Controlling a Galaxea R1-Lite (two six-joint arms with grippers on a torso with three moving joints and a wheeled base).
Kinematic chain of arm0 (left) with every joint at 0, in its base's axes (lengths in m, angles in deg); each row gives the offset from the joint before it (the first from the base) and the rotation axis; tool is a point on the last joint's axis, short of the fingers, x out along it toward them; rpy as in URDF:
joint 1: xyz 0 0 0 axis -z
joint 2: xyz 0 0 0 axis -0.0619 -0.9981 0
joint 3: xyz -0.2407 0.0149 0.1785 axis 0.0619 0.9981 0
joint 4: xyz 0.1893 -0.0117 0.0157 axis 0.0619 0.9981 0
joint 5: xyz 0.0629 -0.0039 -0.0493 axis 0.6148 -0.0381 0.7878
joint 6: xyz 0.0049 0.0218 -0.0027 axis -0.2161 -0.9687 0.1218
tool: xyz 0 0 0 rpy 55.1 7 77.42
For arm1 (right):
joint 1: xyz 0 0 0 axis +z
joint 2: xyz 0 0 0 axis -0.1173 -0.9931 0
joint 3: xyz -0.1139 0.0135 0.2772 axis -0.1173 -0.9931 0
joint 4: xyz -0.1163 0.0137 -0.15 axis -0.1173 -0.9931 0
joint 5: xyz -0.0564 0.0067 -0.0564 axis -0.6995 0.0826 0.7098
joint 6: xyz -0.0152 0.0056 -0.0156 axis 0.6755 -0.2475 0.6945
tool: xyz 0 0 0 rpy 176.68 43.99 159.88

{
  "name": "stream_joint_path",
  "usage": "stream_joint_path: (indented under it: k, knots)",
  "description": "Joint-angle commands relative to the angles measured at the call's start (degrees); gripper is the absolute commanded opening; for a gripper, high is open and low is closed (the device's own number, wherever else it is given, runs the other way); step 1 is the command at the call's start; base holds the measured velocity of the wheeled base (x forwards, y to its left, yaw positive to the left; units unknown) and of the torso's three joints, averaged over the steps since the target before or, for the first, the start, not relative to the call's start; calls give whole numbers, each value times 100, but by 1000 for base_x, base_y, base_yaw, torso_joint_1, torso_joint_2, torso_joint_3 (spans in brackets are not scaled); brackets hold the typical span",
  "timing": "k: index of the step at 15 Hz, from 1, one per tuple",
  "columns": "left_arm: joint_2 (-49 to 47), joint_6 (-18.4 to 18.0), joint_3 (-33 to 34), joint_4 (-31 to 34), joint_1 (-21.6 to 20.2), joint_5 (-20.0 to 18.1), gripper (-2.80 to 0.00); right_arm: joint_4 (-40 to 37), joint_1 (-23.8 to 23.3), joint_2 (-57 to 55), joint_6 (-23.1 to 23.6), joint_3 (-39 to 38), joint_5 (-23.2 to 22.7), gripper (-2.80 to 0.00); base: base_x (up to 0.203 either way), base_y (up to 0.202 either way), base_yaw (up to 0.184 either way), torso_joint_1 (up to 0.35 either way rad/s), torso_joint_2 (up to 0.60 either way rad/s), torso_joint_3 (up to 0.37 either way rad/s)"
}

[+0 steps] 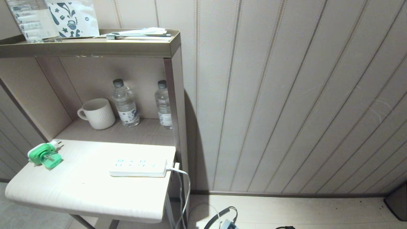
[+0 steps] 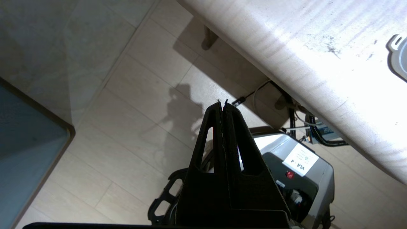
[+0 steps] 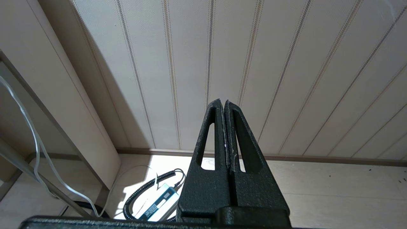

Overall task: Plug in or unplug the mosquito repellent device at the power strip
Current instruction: Pick up the mosquito repellent liquid

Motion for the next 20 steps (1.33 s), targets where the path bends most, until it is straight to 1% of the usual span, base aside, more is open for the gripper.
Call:
stream_joint_path:
  k: [1, 3, 4, 5, 7, 8, 9, 11, 13, 14, 15, 16, 20]
  knots:
    - [-379, -131, 173, -202, -478, -225, -280, -2, 2, 0, 8, 0, 0, -280, 0, 0, 0, 0, 0, 0]
    - [-802, -107, 281, -703, -630, -358, -280, -2, 2, 0, -1, 0, 0, -280, 0, 0, 0, 0, 0, 0]
    - [-1074, -38, 299, -938, -720, -491, -280, -2, 2, 0, -1, 0, 0, -280, 0, 0, 0, 0, 0, 0]
    - [-1341, 130, 283, -1111, -773, -596, -280, -2, 2, -9, 3, 0, 0, -280, 0, 0, 0, 0, 0, 0]
    - [-1885, 646, 131, -1351, -811, -679, -280, 7, 2, 0, 26, 0, -8, -280, 0, 0, 0, 0, 0, 0]
    - [-2140, 914, -29, -1400, -816, -685, -280, 7, 2, 0, 26, 0, -8, -280, 0, 0, 0, 0, 0, 0]
    - [-2339, 1255, -273, -1406, -797, -686, -280, 7, 2, 0, 35, 0, -8, -280, 0, 0, 0, 0, 0, 0]
    - [-2459, 1785, -565, -1375, -487, -659, -280, 7, 2, 0, 26, 0, -8, -280, 0, 0, 0, 0, 0, 0]
    - [-2571, 2147, -678, -1357, -111, -619, -280, 7, 2, 0, 17, 0, -8, -280, 0, 0, 0, 0, 0, 0]
    - [-2691, 2429, -767, -1308, 65, -597, -280, 7, 2, 0, 12, 0, -8, -280, 0, 0, 0, 0, 0, 0]
    - [-2817, 2701, -866, -1269, 213, -573, 0, 7, 2, 0, 8, 0, -8, -280, 0, 0, 0, 0, 0, 0]
    - [-2942, 2912, -953, -1256, 296, -552, 0, -2, 2, 0, 8, 0, -8, -280, 0, 0, 0, 0, 0, 0]
    - [-3229, 3390, -1284, -1219, 314, -546, 0, 1, 2, 0, 8, 0, -8, -280, 0, 0, 0, 0, 0, 0]
